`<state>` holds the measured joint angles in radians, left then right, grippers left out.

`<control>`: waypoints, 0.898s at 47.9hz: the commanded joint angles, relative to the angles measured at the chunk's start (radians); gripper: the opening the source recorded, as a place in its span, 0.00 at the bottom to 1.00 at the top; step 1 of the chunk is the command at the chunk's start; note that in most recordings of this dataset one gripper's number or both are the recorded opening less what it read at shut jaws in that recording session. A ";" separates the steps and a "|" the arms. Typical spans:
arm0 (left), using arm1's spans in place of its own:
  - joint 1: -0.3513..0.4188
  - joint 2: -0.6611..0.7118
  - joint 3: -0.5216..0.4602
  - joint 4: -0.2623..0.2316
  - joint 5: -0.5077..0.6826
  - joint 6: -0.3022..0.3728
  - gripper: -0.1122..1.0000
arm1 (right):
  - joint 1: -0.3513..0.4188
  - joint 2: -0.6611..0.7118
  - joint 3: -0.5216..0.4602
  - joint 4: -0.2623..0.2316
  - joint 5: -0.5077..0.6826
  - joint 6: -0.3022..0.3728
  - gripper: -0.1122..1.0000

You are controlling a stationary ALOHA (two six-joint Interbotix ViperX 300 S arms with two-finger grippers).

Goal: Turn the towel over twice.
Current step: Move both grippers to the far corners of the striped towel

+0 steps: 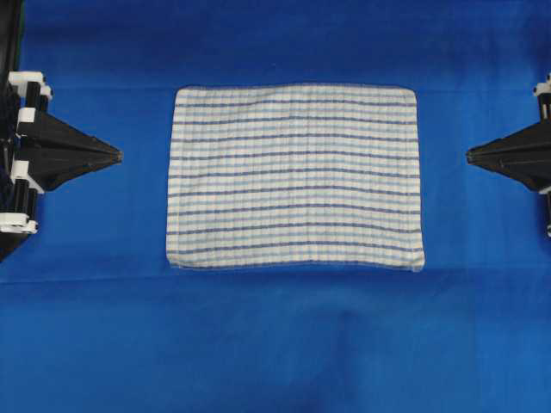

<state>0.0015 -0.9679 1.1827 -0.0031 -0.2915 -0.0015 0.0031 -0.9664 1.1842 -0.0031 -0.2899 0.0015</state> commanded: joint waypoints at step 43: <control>0.345 0.460 0.000 -0.015 -0.167 0.060 0.57 | -0.425 0.425 -0.044 0.009 0.054 0.008 0.44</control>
<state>0.3160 -0.5599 1.1888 -0.0169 -0.4218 0.0614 -0.3866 -0.5967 1.1689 0.0031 -0.2255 0.0107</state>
